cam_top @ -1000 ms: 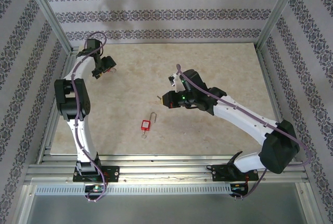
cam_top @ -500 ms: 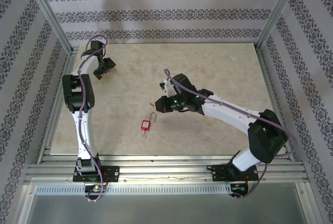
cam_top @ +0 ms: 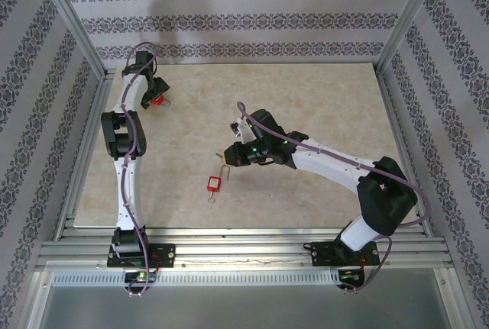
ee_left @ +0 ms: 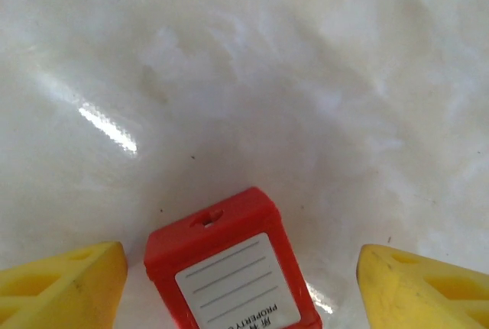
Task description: Unlock with the key
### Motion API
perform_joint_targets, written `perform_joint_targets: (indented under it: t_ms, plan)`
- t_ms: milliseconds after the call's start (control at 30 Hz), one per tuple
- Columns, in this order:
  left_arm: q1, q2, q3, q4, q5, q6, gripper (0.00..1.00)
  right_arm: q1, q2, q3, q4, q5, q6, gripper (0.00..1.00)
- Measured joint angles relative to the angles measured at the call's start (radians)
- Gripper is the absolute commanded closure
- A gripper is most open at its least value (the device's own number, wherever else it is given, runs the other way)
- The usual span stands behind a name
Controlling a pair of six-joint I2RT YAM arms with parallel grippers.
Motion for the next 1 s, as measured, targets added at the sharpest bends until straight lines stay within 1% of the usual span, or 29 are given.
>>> perform_joint_targets:
  t_ms: [67, 167, 267, 433, 500, 600, 667, 767, 833, 1000]
  plan:
    - [0.000, 0.022, 0.039, -0.035, -0.007, 0.019, 0.26, 0.000, 0.000, -0.002, 0.004, -0.002, 0.000, 1.00]
    - [0.000, 0.027, 0.053, -0.060, -0.008, 0.053, 0.36, 0.000, 0.000, -0.004, 0.007, -0.006, 0.001, 1.00]
    - [0.000, 0.027, 0.054, -0.081, -0.012, 0.091, 0.47, 0.000, 0.000, -0.008, 0.011, -0.011, 0.001, 1.00]
    - [0.002, 0.027, 0.051, -0.110, -0.019, 0.165, 0.58, 0.000, -0.006, -0.011, 0.011, -0.011, 0.005, 1.00]
    - [0.003, 0.009, 0.018, -0.102, -0.016, 0.199, 0.64, 0.000, -0.021, -0.023, 0.011, -0.011, 0.008, 1.00]
    - [0.002, -0.050, -0.084, -0.084, -0.005, 0.249, 0.70, 0.000, -0.043, -0.038, 0.011, -0.011, 0.016, 1.00]
    - [0.002, -0.109, -0.184, -0.066, 0.009, 0.280, 0.74, 0.005, -0.056, -0.045, 0.009, -0.010, 0.020, 1.00]
    - [0.002, -0.211, -0.360, -0.025, 0.045, 0.338, 0.78, 0.013, -0.082, -0.061, 0.008, -0.002, 0.026, 1.00]
    - [-0.001, -0.279, -0.476, 0.017, 0.073, 0.377, 0.84, 0.015, -0.100, -0.068, 0.000, 0.005, 0.027, 1.00]
    - [-0.037, -0.533, -0.846, 0.193, 0.158, 0.499, 0.90, -0.001, -0.138, -0.068, -0.051, 0.031, 0.026, 1.00]
